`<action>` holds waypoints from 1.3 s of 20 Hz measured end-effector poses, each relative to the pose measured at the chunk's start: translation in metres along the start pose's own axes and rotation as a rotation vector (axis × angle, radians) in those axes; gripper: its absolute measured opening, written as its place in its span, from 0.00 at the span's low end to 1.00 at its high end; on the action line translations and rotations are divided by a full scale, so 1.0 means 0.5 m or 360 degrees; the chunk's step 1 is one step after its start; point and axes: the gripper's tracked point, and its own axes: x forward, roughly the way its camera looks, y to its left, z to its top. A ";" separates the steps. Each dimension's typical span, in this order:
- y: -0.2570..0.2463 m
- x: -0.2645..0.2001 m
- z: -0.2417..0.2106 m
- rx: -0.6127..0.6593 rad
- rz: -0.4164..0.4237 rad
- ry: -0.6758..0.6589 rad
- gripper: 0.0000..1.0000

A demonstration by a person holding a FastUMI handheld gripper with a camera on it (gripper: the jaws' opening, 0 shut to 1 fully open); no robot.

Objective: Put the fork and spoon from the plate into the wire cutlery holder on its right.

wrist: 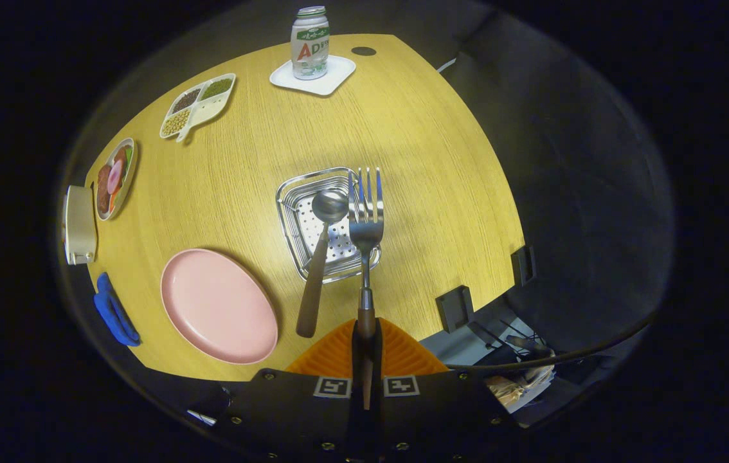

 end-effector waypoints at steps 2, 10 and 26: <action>0.004 0.004 0.000 -0.0041 0.0000 0.0011 0.04; 0.014 0.022 -0.008 -0.0159 0.0011 0.0089 0.04; 0.015 -0.011 0.028 -0.0077 0.0087 0.0104 0.41</action>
